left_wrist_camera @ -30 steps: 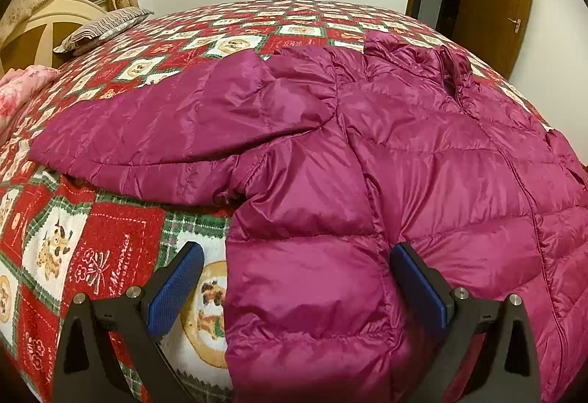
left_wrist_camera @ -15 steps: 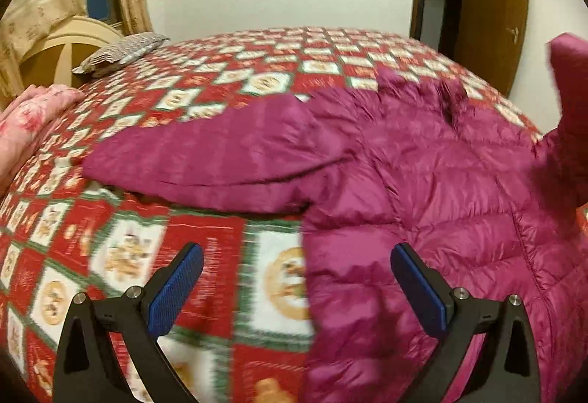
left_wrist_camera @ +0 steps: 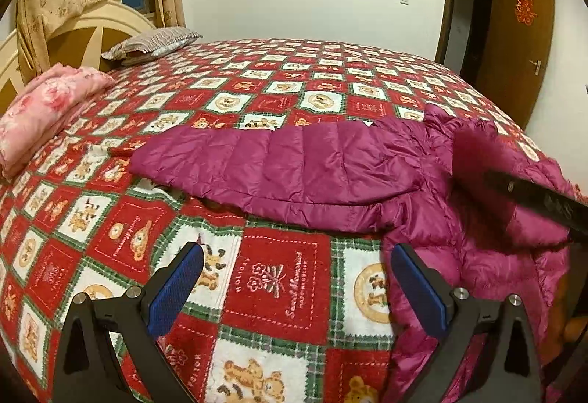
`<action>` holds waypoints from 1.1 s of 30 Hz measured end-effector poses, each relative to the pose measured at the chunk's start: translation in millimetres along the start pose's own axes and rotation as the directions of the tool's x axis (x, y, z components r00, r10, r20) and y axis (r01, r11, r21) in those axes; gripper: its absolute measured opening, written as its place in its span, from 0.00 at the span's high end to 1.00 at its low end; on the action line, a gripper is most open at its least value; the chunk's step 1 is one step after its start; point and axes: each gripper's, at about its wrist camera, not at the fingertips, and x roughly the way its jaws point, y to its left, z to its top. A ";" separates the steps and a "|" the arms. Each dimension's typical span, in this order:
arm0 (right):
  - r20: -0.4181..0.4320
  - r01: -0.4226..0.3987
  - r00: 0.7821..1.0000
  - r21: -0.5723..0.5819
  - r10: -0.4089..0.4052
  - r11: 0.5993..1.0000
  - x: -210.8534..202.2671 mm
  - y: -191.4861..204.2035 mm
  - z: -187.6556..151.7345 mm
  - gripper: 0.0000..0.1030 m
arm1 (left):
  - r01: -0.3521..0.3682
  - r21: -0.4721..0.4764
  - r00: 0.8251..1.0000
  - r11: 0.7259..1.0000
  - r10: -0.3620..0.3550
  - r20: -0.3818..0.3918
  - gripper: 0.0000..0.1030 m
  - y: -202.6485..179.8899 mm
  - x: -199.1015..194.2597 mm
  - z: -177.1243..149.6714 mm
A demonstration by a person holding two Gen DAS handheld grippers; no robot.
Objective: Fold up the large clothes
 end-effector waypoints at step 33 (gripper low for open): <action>-0.067 0.414 0.910 0.157 -0.408 0.897 3.1 -184.4 -25.2 0.47 | 0.008 0.030 0.992 1.000 -0.004 -0.126 0.01 -122.7 110.0 35.5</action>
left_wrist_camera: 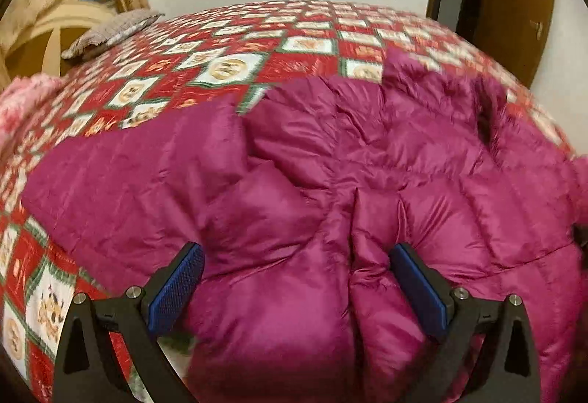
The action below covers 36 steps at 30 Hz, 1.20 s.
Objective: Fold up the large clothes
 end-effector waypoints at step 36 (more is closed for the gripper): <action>0.018 0.001 1.000 -0.017 0.000 1.000 2.3 1.4 -0.2 0.30 | -0.082 -0.566 0.967 0.821 0.203 0.155 0.96 235.6 -19.7 30.0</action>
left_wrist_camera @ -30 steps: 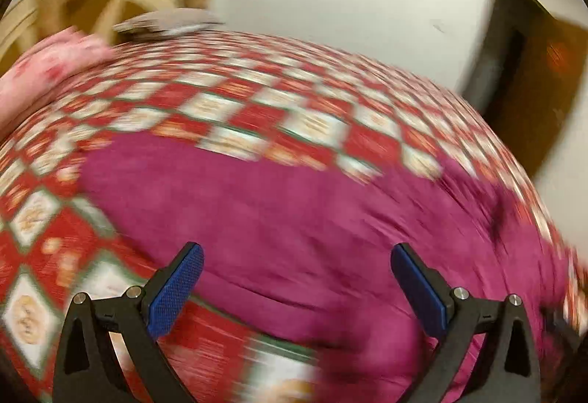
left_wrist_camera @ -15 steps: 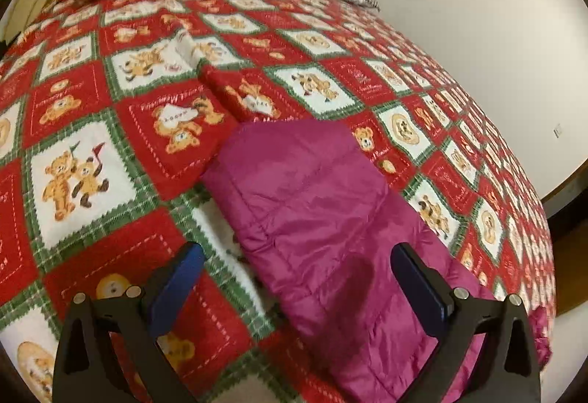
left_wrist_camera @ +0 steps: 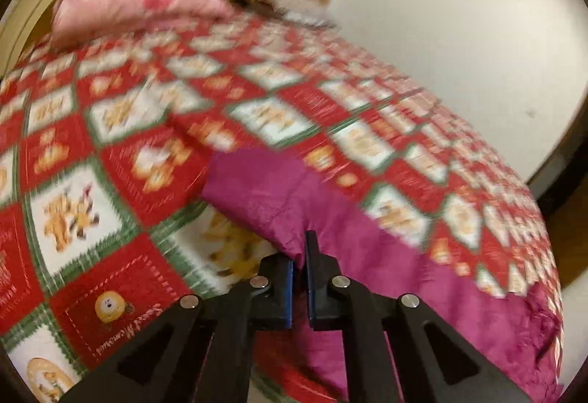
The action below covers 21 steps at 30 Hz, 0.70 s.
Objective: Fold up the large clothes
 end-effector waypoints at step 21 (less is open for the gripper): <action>0.020 -0.073 0.997 0.067 0.072 0.995 -1.2 -10.0 -1.4 0.25 | 0.479 0.729 0.797 0.489 -0.590 -0.127 0.96 -304.0 -165.1 -192.3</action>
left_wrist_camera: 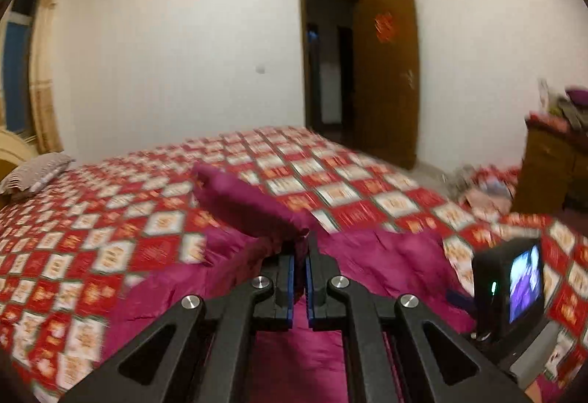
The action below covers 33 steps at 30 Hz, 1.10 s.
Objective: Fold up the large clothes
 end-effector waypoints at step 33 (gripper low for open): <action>0.017 -0.155 0.988 0.179 0.155 0.971 -75.4 -20.7 4.6 0.15 | -0.045 -0.115 0.964 0.992 0.013 -0.264 0.20 65.4 -34.6 -59.8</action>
